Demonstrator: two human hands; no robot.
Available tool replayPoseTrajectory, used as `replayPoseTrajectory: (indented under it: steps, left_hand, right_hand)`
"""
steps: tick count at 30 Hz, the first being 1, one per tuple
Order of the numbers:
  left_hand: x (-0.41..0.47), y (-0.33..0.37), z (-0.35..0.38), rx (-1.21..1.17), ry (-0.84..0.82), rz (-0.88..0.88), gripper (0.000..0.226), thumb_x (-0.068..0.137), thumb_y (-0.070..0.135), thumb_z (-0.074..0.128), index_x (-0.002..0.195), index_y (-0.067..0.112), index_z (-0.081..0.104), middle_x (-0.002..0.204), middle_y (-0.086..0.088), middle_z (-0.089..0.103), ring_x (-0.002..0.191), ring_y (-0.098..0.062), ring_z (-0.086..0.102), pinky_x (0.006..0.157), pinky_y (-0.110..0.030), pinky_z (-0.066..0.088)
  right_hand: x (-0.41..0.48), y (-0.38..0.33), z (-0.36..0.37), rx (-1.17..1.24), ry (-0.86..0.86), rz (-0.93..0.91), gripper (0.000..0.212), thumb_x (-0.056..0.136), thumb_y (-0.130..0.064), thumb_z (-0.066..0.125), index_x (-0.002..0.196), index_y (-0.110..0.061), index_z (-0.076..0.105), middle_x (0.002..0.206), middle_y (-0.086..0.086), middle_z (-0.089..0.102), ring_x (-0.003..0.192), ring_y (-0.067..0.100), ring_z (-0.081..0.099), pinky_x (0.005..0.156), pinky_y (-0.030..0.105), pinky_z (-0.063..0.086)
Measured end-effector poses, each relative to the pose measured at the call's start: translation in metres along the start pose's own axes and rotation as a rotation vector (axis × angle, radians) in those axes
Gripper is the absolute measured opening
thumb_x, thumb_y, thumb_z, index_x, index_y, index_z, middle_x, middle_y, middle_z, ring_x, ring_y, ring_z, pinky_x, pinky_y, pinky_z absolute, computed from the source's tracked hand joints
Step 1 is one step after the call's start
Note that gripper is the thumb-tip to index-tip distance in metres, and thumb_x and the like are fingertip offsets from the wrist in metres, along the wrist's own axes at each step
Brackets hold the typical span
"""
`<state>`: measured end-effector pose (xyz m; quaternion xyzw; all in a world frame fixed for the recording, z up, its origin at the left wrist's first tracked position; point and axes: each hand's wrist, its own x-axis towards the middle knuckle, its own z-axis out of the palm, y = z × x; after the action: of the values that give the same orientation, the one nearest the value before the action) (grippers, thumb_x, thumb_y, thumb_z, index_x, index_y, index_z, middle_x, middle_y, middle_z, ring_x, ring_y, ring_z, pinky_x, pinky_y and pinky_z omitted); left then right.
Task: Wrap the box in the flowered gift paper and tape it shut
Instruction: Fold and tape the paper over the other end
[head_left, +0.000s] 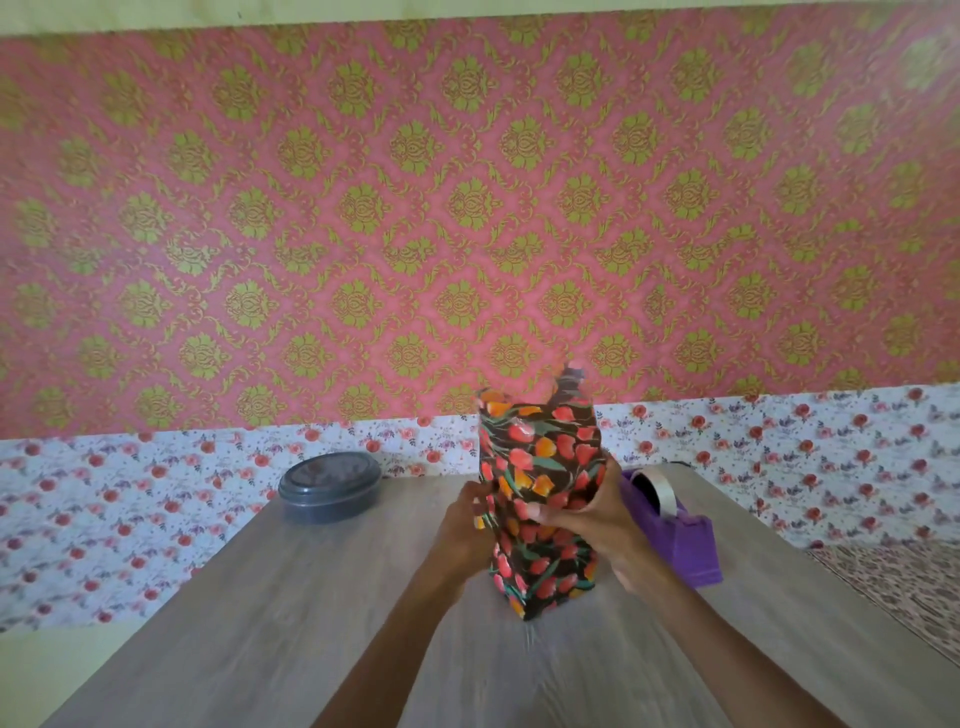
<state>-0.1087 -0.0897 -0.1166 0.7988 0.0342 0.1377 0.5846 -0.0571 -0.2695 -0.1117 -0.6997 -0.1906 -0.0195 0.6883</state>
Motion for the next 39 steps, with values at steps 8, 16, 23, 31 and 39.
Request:
replayPoseTrajectory:
  steps: [8,16,23,31,39]
  left_hand:
    - [0.020,0.013,-0.033,-0.232,0.035,0.030,0.063,0.079,-0.011,0.072,0.130,0.012,0.043,0.123,-0.006,0.053,0.102,-0.020,0.059,0.074,-0.030,0.058]
    - [0.012,0.009,-0.036,-0.299,0.145,0.029,0.053,0.068,-0.005,0.083,0.112,0.002,0.053,0.099,-0.007,0.068,0.065,-0.003,0.070,0.056,-0.020,0.055]
    - [-0.001,0.010,-0.022,-0.454,0.162,0.039,0.094,0.044,0.026,0.095,0.124,0.014,0.048,0.115,-0.009,0.066,0.097,-0.023,0.070,0.082,-0.042,0.059]
    - [-0.010,0.013,-0.010,-0.441,0.032,0.241,0.073,0.057,-0.001,0.074,0.127,0.009,0.056,0.109,-0.010,0.072,0.098,-0.026,0.070,0.076,-0.034,0.058]
    - [-0.020,-0.007,-0.008,-0.421,0.053,0.143,0.101,0.059,-0.003,0.081,0.141,0.035,0.035,0.139,0.004,0.050,0.126,-0.018,0.051,0.093,-0.044,0.055]
  right_hand:
    - [0.001,-0.003,0.000,-0.066,-0.084,-0.010,0.124,0.052,-0.025,0.097,0.144,-0.033,0.015,0.137,-0.009,0.040,0.127,0.013,0.042,0.105,0.033,0.038]
    - [0.006,-0.015,0.002,-0.127,-0.133,-0.032,0.129,0.056,-0.026,0.096,0.153,-0.035,0.011,0.141,-0.020,0.024,0.136,0.006,0.026,0.110,0.029,0.032]
    - [0.008,-0.015,0.004,-0.014,-0.188,-0.032,0.094,0.064,0.004,0.086,0.137,-0.031,0.039,0.115,-0.011,0.062,0.090,-0.008,0.064,0.075,0.018,0.050]
    - [0.009,-0.006,0.000,-0.028,-0.230,-0.233,0.135,0.048,-0.002,0.090,0.153,-0.035,0.012,0.152,-0.019,0.029,0.133,-0.008,0.039,0.099,0.030,0.049]
    - [0.009,0.005,-0.008,-0.077,-0.289,-0.248,0.110,0.066,0.000,0.087,0.151,-0.021,0.021,0.142,-0.003,0.051,0.128,0.012,0.053,0.096,0.025,0.049]
